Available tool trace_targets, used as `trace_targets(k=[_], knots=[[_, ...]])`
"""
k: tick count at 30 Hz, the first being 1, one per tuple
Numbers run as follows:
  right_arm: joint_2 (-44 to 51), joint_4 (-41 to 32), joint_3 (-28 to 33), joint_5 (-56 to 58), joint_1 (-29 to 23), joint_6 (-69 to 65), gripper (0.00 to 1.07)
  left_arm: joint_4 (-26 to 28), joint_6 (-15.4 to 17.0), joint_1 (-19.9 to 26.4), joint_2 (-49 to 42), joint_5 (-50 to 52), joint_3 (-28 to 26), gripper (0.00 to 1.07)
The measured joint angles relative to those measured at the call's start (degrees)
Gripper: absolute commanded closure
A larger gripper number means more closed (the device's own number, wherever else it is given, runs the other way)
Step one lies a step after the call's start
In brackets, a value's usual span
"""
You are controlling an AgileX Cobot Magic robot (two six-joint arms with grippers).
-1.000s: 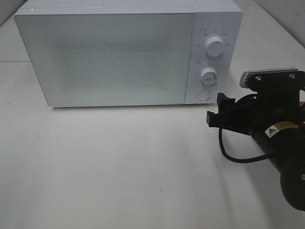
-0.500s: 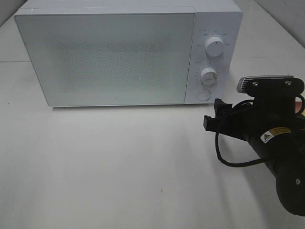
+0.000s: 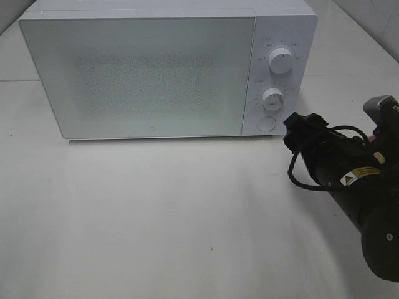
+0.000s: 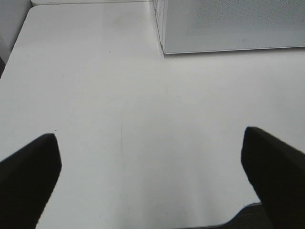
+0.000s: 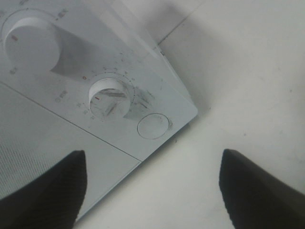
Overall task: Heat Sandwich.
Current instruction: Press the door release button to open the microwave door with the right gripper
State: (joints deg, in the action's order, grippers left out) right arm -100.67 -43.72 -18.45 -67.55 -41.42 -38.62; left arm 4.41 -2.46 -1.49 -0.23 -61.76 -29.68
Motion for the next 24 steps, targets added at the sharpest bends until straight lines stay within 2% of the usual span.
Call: trace_targets(k=[3, 5, 7, 9, 10, 12, 13, 14, 15, 16, 17, 18, 19, 24], knots=[[0.0, -0.11, 0.0, 1.15, 0.0, -6.82, 0.32, 0.0, 0.0, 0.0, 0.0, 0.0, 0.0, 0.09], [0.0, -0.17, 0.0, 2.46, 0.0, -15.93, 0.33, 0.0, 0.0, 0.0, 0.0, 0.0, 0.0, 0.09], [0.0, -0.17, 0.0, 2.86, 0.0, -18.22, 0.34, 0.0, 0.0, 0.0, 0.0, 0.0, 0.0, 0.09], [0.0, -0.17, 0.0, 4.18, 0.0, -24.98, 0.39, 0.0, 0.0, 0.0, 0.0, 0.0, 0.0, 0.09], [0.0, -0.17, 0.0, 4.47, 0.0, -26.64, 0.46, 0.0, 0.0, 0.0, 0.0, 0.0, 0.0, 0.09], [0.0, -0.17, 0.0, 4.47, 0.0, -28.13, 0.5, 0.0, 0.0, 0.0, 0.0, 0.0, 0.0, 0.09], [0.0, -0.17, 0.0, 4.47, 0.0, -29.11, 0.56, 0.0, 0.0, 0.0, 0.0, 0.0, 0.0, 0.09], [0.0, -0.17, 0.0, 4.47, 0.0, -30.6, 0.7, 0.0, 0.0, 0.0, 0.0, 0.0, 0.0, 0.09], [0.0, -0.17, 0.0, 4.47, 0.0, -30.88, 0.78, 0.0, 0.0, 0.0, 0.0, 0.0, 0.0, 0.09], [0.0, -0.17, 0.0, 4.47, 0.0, -31.0, 0.84, 0.0, 0.0, 0.0, 0.0, 0.0, 0.0, 0.09], [0.0, -0.17, 0.0, 4.47, 0.0, -31.0, 0.84, 0.0, 0.0, 0.0, 0.0, 0.0, 0.0, 0.09], [0.0, -0.23, 0.0, 4.47, 0.0, -31.34, 0.92, 0.0, 0.0, 0.0, 0.0, 0.0, 0.0, 0.09], [0.0, -0.23, 0.0, 4.47, 0.0, -31.4, 1.06, 0.0, 0.0, 0.0, 0.0, 0.0, 0.0, 0.09], [0.0, -0.23, -0.4, 4.64, 0.0, -32.6, 1.07, 0.0, 0.0, 0.0, 0.0, 0.0, 0.0, 0.09]])
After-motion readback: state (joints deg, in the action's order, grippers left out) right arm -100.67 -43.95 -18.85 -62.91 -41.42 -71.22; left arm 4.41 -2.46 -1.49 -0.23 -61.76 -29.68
